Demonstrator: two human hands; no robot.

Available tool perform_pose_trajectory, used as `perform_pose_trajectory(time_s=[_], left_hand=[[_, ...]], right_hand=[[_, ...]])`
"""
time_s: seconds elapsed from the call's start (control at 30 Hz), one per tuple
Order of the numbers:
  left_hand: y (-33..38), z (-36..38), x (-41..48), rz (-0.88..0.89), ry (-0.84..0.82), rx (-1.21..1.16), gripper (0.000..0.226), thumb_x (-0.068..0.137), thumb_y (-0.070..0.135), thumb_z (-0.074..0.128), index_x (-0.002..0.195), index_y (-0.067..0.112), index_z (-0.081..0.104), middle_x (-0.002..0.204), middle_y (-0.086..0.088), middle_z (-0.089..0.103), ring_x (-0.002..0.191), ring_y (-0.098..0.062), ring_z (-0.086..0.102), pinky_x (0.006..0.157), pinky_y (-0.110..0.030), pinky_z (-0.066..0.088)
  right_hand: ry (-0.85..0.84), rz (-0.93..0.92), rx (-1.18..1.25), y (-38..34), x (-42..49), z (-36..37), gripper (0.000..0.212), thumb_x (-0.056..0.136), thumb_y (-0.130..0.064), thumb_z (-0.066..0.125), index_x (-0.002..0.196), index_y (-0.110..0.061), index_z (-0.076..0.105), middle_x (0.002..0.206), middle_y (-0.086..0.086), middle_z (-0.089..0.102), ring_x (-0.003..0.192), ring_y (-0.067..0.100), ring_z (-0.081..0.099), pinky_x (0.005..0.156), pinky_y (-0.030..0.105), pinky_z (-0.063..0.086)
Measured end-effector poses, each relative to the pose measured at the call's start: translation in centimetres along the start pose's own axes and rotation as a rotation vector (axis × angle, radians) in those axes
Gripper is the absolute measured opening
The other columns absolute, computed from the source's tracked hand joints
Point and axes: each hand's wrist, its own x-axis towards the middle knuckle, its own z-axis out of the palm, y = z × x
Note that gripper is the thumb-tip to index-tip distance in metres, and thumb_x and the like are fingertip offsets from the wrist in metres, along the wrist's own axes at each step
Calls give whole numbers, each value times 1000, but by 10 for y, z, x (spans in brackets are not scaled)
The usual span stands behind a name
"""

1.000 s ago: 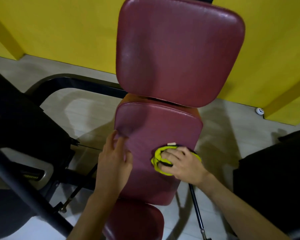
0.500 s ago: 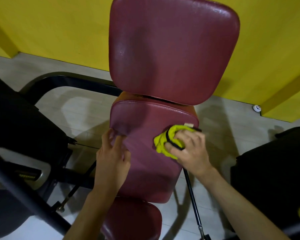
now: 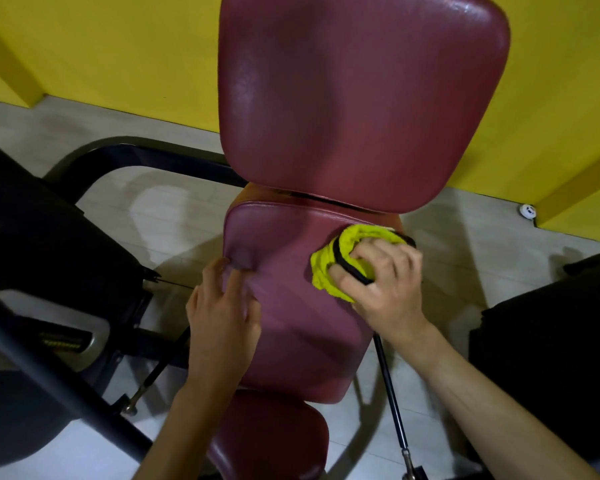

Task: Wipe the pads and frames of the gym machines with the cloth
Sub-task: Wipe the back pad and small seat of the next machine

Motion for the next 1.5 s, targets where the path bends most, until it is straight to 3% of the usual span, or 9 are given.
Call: perform_pose_trajectory(time_s=[0.13,0.3,0.57,0.7,0.93,1.1,1.2,1.3,1.5], left_hand=[[-10,-6,-3,-28,29,-7,37,85,19,55,121,15,62,136,-9,53,114,-35,57,91,-56,49],[-32,-14,-20,-108,19,19,36,87,23,49,116,13,67,130,-8,58,113,-34,59,92,-55,48],[-67,-23,-49,-205,-9,69,33,83,16,53,113,14,67,128,-8,61,108,-36,62,87,-56,51],[-74,-29,-59,-235,5,67,30,87,17,54,115,18,66,129,-3,60,109,-31,61,90,-55,49],[-86,-40,-88,-230,-18,88,20,95,12,59,113,22,64,127,0,59,104,-29,62,91,-53,48],[-110,-56,-121,-271,-55,90,24,95,12,64,117,23,65,125,1,60,108,-25,61,98,-56,47],[-121,-66,-146,-252,-111,89,25,95,12,65,117,24,65,124,3,59,109,-23,60,100,-52,46],[-129,-79,-173,-216,-148,64,21,97,19,56,115,23,65,120,3,60,104,-23,60,93,-49,48],[-147,-118,-239,-91,-237,36,22,93,18,63,114,26,66,116,5,63,106,-22,61,94,-46,47]], right_hand=[[-166,-183,65,-28,-51,23,16,90,-34,78,103,-36,70,117,-1,62,105,21,61,87,37,44],[-494,-403,160,-70,-104,42,11,93,-20,69,97,-30,70,110,-1,71,101,20,65,85,36,51],[-44,28,98,-84,50,59,19,97,-15,66,99,-31,75,111,2,61,108,24,56,84,43,41],[2,-4,100,-108,41,82,13,97,-23,71,91,-32,79,102,0,75,109,20,60,87,39,44],[-332,-71,264,-175,-61,114,6,97,-22,68,93,-24,71,112,0,71,109,21,65,90,38,46],[-775,-132,297,-203,-120,100,21,87,-27,54,101,-30,70,114,-3,61,107,25,56,86,41,43],[-925,213,288,-223,-142,61,28,77,-24,63,102,-34,69,118,-9,60,103,27,58,79,44,45],[-893,621,270,-243,-151,16,37,70,-20,48,99,-32,68,112,-9,58,97,26,54,74,42,41],[-695,969,310,-291,-163,-60,38,75,-9,51,101,-28,72,104,-10,53,94,26,57,83,49,50]])
